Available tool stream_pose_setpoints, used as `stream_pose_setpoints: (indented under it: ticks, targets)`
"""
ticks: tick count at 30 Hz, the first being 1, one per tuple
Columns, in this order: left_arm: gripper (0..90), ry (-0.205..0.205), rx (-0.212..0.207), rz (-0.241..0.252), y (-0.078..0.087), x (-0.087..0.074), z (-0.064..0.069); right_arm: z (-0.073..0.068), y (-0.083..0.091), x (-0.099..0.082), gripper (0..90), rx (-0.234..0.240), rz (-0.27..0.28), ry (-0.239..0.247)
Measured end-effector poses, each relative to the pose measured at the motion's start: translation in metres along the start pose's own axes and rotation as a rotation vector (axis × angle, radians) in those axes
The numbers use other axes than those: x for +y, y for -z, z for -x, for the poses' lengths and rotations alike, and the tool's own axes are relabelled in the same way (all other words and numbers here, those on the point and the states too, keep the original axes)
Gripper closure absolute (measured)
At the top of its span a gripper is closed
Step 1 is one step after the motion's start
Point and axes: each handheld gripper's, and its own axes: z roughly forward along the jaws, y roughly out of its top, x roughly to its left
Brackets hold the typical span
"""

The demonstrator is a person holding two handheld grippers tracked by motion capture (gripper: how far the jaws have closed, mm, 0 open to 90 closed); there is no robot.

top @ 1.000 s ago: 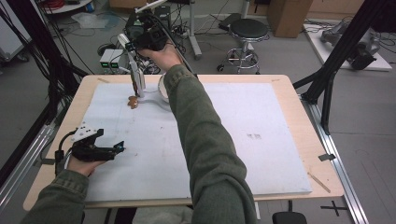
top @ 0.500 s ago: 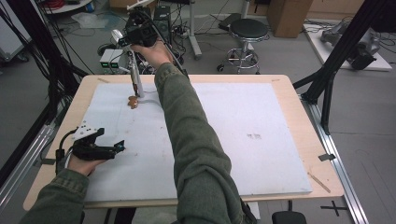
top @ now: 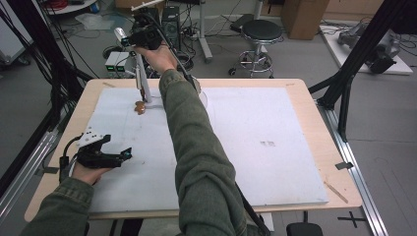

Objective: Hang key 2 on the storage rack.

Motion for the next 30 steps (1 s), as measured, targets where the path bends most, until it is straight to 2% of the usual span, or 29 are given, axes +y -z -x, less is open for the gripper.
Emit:
stream_pose_setpoints:
  ticks: [4,8,14,18,24,26,30]
  targets:
    - [1.7,-0.002,0.0,0.0,0.0,0.0,0.0,0.001,-0.003,-0.001,74.8,-0.015,0.001,-0.004]
    - [1.7,-0.002,0.0,0.001,0.0,0.0,0.0,0.0,-0.007,-0.003,74.8,-0.017,0.011,0.014]
    - [1.7,-0.004,-0.002,0.003,0.0,0.0,0.0,-0.003,-0.011,-0.005,74.8,-0.021,0.014,0.07]
    - [1.7,-0.004,-0.001,0.006,0.0,0.0,0.0,-0.003,-0.013,-0.007,74.7,-0.031,0.012,0.082]
    - [1.7,-0.008,-0.005,0.002,-0.001,0.0,0.001,-0.006,-0.017,-0.015,74.5,-0.066,0.013,0.136]
    - [1.7,-0.01,-0.007,0.003,-0.001,0.0,0.001,-0.006,-0.02,-0.018,74.5,-0.061,0.006,0.14]
    - [1.7,-0.01,-0.008,0.005,-0.001,0.0,0.001,-0.008,-0.021,-0.021,73.9,-0.068,0.03,0.155]
